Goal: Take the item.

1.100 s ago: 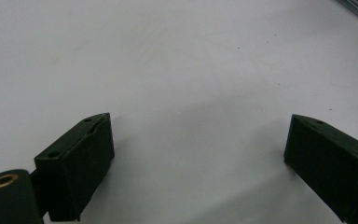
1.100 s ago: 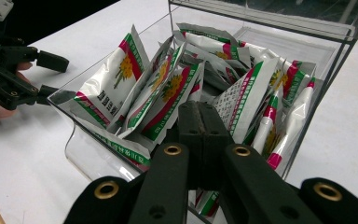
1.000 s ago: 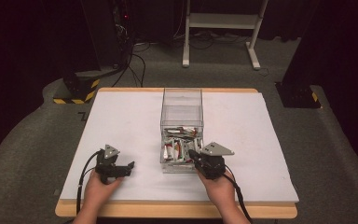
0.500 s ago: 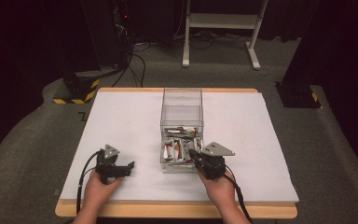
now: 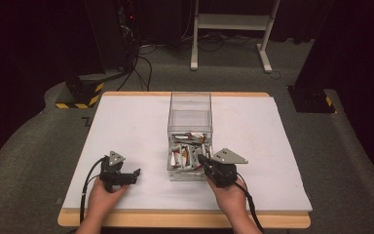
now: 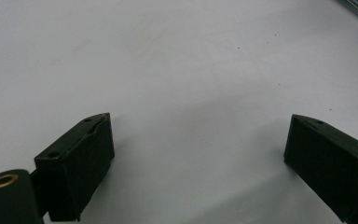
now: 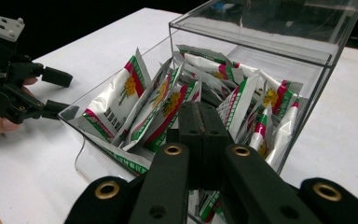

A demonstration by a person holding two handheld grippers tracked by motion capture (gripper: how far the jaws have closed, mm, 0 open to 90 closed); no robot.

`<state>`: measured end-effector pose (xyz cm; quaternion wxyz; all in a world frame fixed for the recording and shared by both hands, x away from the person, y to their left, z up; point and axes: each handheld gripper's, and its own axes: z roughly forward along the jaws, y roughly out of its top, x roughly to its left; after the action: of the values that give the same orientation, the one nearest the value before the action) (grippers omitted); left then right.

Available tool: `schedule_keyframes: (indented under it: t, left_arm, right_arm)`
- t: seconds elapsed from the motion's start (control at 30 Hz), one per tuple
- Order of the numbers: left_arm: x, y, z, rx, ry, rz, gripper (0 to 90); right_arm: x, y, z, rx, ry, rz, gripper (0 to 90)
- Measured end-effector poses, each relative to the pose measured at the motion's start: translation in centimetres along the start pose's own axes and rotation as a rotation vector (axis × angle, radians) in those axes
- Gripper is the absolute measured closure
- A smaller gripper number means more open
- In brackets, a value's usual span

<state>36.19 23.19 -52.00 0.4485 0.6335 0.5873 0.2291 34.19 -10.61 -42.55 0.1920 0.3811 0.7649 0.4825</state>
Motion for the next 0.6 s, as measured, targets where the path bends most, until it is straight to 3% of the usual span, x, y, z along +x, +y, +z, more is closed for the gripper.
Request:
schedule_keyframes:
  t: [0.6]
  left_arm:
    - [0.0,0.0,0.0,0.000,0.000,0.000,8.4]
  right_arm:
    - [-0.3,0.6,-1.1,-0.055,-0.001,0.004,90.0]
